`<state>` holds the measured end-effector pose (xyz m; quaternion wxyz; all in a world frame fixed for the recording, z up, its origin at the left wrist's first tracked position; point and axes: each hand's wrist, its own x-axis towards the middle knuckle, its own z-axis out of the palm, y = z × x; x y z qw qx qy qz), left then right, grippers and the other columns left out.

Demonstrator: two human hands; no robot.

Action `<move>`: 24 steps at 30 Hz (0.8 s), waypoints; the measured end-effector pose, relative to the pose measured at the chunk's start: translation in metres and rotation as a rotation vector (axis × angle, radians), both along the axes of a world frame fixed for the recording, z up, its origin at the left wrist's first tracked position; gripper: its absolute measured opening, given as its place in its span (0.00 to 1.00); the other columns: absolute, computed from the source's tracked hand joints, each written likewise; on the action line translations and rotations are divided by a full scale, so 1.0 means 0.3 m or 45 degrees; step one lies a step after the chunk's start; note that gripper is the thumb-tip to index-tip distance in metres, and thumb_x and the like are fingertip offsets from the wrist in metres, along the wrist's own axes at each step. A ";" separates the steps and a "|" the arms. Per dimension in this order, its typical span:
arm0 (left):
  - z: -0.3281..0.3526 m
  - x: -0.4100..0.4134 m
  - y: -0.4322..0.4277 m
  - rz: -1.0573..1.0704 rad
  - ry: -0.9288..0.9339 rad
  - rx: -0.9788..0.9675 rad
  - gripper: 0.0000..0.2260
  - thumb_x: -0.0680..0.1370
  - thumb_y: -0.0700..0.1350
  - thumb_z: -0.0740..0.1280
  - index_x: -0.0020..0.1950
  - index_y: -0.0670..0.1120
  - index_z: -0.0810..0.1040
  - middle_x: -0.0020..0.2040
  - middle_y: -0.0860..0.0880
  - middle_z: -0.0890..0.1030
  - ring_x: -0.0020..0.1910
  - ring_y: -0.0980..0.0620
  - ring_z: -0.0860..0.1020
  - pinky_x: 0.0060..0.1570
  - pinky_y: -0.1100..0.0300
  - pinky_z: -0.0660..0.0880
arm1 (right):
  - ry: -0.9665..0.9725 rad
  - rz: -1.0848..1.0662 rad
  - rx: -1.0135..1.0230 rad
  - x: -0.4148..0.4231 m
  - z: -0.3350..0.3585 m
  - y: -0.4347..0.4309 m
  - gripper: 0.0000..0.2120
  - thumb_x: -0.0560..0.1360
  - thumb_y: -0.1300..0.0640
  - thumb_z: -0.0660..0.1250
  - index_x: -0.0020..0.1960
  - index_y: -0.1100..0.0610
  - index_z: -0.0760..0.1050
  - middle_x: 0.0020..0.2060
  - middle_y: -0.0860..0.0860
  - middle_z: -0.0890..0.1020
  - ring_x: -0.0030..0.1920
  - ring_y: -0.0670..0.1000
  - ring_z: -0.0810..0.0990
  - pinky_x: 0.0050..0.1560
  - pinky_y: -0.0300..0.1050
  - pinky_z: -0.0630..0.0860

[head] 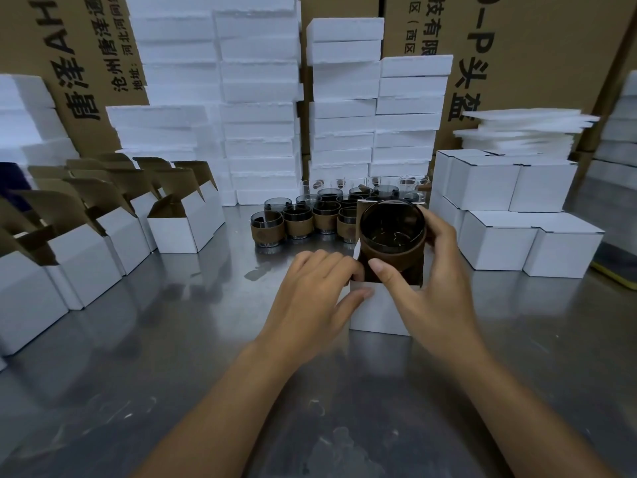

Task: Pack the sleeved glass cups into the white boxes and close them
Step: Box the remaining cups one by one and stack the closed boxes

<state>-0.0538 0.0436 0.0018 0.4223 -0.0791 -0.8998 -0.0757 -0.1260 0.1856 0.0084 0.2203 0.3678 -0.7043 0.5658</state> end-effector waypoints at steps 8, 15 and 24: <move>0.005 0.005 0.001 -0.011 -0.002 0.039 0.10 0.76 0.51 0.63 0.44 0.44 0.77 0.39 0.51 0.76 0.39 0.51 0.74 0.46 0.58 0.66 | 0.222 -0.021 0.257 -0.012 -0.004 0.016 0.23 0.72 0.50 0.66 0.64 0.40 0.62 0.60 0.47 0.69 0.58 0.37 0.66 0.57 0.24 0.61; 0.008 0.007 -0.002 -0.002 -0.020 0.058 0.11 0.76 0.52 0.63 0.44 0.45 0.77 0.39 0.52 0.76 0.39 0.51 0.74 0.45 0.58 0.65 | 0.242 -0.025 0.334 -0.019 -0.001 0.025 0.09 0.73 0.55 0.70 0.49 0.49 0.70 0.65 0.44 0.64 0.60 0.32 0.62 0.53 0.24 0.62; 0.002 0.007 -0.011 0.001 -0.003 0.051 0.10 0.76 0.52 0.62 0.45 0.46 0.76 0.40 0.52 0.77 0.40 0.53 0.73 0.46 0.60 0.65 | 0.119 0.111 0.509 -0.019 -0.007 0.035 0.05 0.79 0.56 0.58 0.45 0.51 0.69 0.70 0.40 0.60 0.64 0.30 0.57 0.56 0.23 0.57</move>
